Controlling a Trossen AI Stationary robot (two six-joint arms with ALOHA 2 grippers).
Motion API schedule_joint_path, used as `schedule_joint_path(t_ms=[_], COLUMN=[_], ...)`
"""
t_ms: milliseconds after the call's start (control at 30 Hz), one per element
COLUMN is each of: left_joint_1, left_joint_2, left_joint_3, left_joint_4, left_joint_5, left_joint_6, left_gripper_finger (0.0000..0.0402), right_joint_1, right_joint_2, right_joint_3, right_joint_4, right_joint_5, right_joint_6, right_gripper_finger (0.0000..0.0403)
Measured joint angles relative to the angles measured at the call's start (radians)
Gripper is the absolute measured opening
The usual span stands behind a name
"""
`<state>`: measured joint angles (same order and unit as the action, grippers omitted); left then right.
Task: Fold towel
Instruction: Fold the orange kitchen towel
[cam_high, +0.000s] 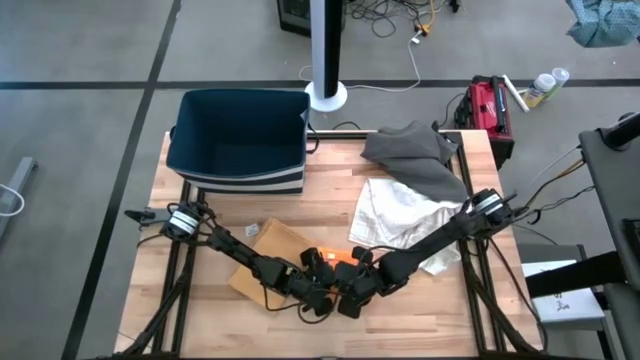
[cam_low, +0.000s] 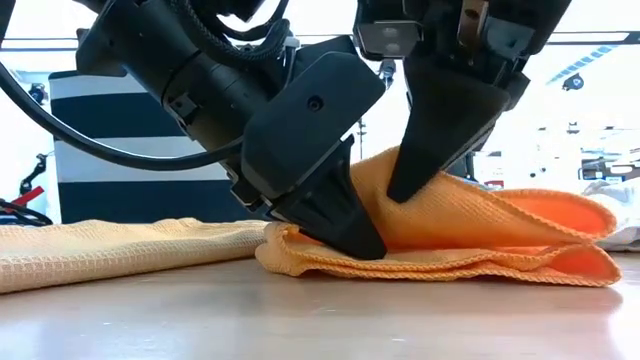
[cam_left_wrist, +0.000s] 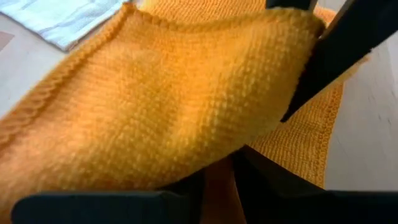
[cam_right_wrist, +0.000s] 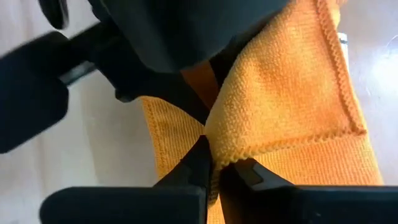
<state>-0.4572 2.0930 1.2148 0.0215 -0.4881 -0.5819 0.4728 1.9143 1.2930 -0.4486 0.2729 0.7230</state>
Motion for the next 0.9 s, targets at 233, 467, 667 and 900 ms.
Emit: schedule_joint_path(t_ms=[233,467,667,900], left_joint_1=[-0.001,-0.001,0.0,0.0], left_joint_2=[0.0,-0.001,-0.001,-0.001], left_joint_3=[0.0,0.0,0.0,0.0], left_joint_4=[-0.01,-0.034,-0.034,-0.027], left_joint_5=[0.0,-0.001,-0.001,-0.009], left_joint_6=[0.0,-0.001,0.001,0.001], left_gripper_finger=[0.0075,0.0075,0.0075,0.0075], right_joint_1=[0.001,0.001,0.007,0.053], right_joint_2=[0.037,0.044,0.014,-0.117], right_joint_3=[-0.003,-0.004,-0.004,-0.005], right_joint_4=[-0.001,0.003,0.006,-0.049], right_joint_5=[-0.003,-0.01,0.003,0.131], right_joint_6=[-0.027,-0.028,-0.009,-0.074], right_gripper_finger=[0.0007,0.0052,0.0117,0.0184])
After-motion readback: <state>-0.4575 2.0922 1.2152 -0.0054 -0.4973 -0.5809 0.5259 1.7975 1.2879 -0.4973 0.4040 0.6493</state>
